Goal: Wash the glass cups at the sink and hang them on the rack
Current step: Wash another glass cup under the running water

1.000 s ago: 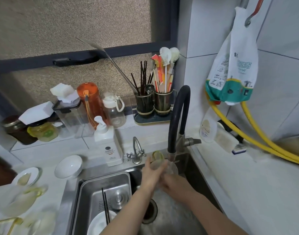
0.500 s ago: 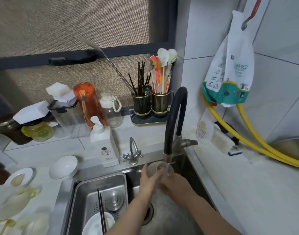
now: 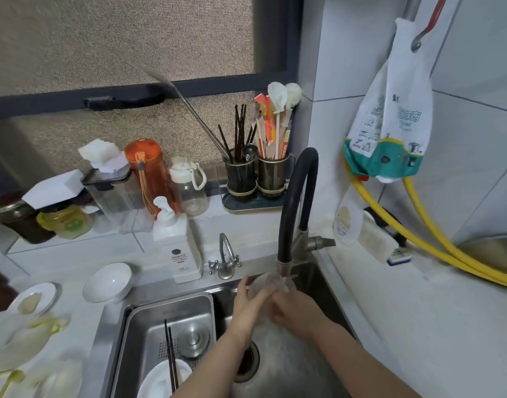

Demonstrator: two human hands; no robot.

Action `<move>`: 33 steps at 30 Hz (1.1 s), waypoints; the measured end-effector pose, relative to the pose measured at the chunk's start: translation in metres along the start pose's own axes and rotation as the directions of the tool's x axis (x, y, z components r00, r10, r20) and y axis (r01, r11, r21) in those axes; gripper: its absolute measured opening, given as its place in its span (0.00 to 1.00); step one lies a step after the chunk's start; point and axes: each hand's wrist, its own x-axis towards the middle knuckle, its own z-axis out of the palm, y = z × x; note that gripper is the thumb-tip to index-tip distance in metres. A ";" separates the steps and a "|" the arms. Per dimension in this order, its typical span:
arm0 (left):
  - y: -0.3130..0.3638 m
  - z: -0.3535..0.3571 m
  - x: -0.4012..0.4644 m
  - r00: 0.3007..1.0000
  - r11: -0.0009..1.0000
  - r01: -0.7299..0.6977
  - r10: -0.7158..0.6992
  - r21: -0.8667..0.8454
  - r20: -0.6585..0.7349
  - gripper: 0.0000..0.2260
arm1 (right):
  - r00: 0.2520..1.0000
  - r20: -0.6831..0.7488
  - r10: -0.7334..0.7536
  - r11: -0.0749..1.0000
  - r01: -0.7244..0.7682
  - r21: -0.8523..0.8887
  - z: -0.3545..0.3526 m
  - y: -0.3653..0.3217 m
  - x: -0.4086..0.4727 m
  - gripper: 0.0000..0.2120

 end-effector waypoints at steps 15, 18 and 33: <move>0.005 -0.001 0.013 0.997 0.998 0.018 -0.022 0.052 0.077 0.11 | 0.988 0.009 0.157 0.791 -0.132 0.598 -0.004 0.004 -0.015 0.06; 0.004 -0.002 0.013 0.996 1.000 0.022 -0.024 0.017 0.088 0.12 | 0.972 -0.048 0.229 0.503 -0.076 0.861 -0.003 0.002 -0.019 0.10; -0.005 0.005 -0.005 0.961 0.907 -0.261 0.211 0.331 0.180 0.39 | 0.817 0.374 0.438 -0.445 -0.164 0.881 0.015 0.006 -0.022 0.20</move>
